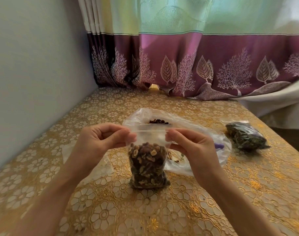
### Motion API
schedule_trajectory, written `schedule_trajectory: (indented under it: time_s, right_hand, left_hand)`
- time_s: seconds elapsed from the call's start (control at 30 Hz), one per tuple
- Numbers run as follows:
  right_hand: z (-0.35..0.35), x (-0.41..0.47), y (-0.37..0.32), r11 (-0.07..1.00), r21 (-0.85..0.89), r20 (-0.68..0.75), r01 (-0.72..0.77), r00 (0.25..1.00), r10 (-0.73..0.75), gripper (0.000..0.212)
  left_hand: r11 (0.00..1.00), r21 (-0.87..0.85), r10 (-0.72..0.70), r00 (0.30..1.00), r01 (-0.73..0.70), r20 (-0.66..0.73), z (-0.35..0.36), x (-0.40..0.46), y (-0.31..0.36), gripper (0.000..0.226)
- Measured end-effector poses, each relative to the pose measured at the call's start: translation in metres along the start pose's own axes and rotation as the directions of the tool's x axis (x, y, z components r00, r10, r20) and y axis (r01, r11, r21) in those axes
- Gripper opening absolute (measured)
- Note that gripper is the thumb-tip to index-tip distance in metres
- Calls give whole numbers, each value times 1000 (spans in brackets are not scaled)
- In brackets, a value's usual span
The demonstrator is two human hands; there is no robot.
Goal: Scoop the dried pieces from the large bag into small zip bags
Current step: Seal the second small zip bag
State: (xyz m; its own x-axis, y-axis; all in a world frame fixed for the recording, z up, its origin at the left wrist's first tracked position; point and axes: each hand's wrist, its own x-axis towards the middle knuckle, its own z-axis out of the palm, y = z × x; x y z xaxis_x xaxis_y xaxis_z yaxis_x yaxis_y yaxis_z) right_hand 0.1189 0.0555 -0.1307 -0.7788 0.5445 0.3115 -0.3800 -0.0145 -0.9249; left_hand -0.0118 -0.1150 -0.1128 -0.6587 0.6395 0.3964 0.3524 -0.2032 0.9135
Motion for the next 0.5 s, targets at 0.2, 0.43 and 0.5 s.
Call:
schedule_trajectory:
  time_s: [0.2,0.43,0.5]
  right_hand:
    - [0,0,1,996,-63,-10,62,998,-63,13]
    - [0,1,1,975,-186,56,120,992,-112,12]
    - [2,1,1,971,-200,74,133,990,-121,13]
  left_hand:
    - [999,32,22,1000,-23,3,1,-1,1,14]
    - [990,134,52,999,-53,6,7,-2,-2,19]
    - [988,140,57,998,-59,17,10,-2,-3,18]
